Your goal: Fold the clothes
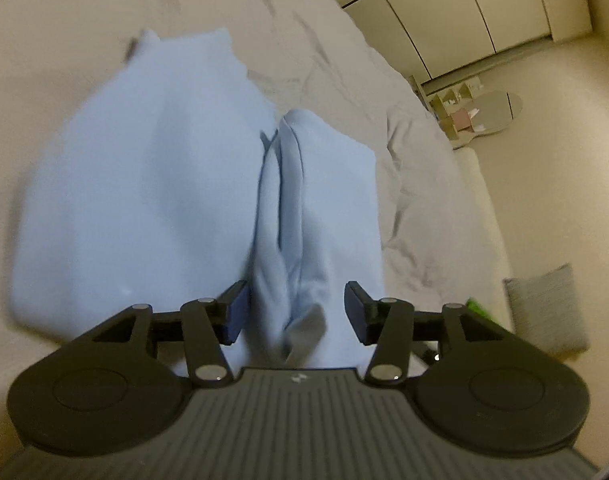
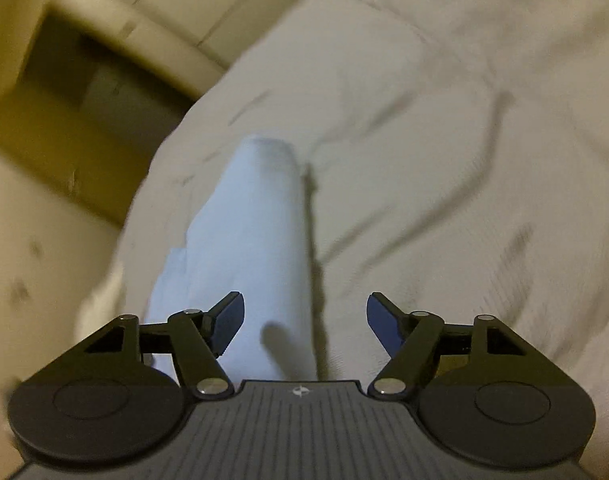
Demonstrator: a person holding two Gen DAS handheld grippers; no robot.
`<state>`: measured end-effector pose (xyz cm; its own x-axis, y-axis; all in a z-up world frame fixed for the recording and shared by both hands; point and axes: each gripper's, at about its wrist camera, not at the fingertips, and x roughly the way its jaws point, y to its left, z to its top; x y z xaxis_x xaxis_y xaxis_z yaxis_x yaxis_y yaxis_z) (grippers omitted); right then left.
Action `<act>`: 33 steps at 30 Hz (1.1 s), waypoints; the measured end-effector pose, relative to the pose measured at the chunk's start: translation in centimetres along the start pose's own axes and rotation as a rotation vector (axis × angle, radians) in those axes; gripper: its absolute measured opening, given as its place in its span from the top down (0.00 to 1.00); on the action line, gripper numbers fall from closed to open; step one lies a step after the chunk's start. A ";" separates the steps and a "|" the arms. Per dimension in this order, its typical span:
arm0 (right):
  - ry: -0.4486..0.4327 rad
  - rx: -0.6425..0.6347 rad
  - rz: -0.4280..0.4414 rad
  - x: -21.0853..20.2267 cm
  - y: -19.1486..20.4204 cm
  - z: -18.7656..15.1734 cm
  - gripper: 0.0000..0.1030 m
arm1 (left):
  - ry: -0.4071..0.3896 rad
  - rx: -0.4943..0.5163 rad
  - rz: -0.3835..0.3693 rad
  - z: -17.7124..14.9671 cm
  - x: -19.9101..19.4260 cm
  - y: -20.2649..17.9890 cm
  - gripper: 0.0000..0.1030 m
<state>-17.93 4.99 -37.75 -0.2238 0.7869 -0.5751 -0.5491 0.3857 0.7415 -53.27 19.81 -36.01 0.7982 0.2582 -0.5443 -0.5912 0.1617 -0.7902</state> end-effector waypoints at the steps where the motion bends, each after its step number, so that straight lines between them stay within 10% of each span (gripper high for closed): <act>1: 0.005 0.059 0.016 0.4 -0.8 0.2 0.32 | 0.002 -0.009 -0.005 0.5 0.7 0.0 0.55; 6: 0.001 0.101 0.005 1.8 -2.0 0.4 0.43 | 0.013 -0.016 -0.005 2.5 4.1 -0.5 0.58; 8: -0.009 0.093 -0.005 2.3 -1.7 0.5 0.50 | 0.008 0.053 0.016 2.6 4.4 -1.4 0.83; 12: 0.010 0.023 0.044 2.3 -0.2 -0.1 0.73 | -0.046 0.220 0.045 2.5 2.5 -3.7 0.91; 18: 0.033 -0.305 0.061 0.8 6.6 -2.8 0.73 | -0.185 0.422 0.086 3.0 -4.5 -4.8 0.92; 22: 0.114 -0.468 0.048 2.7 10.1 -6.0 0.73 | -0.182 0.366 0.160 3.4 -6.2 -0.7 0.92; 33: 0.181 -0.548 0.062 3.7 12.0 -8.4 0.71 | -0.197 0.320 0.173 3.7 -5.6 2.7 0.93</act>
<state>-32.11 8.50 -33.93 -0.3766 0.6862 -0.6223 -0.8566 -0.0022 0.5160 -59.79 22.27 -34.03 0.6645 0.4798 -0.5729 -0.7460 0.3800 -0.5469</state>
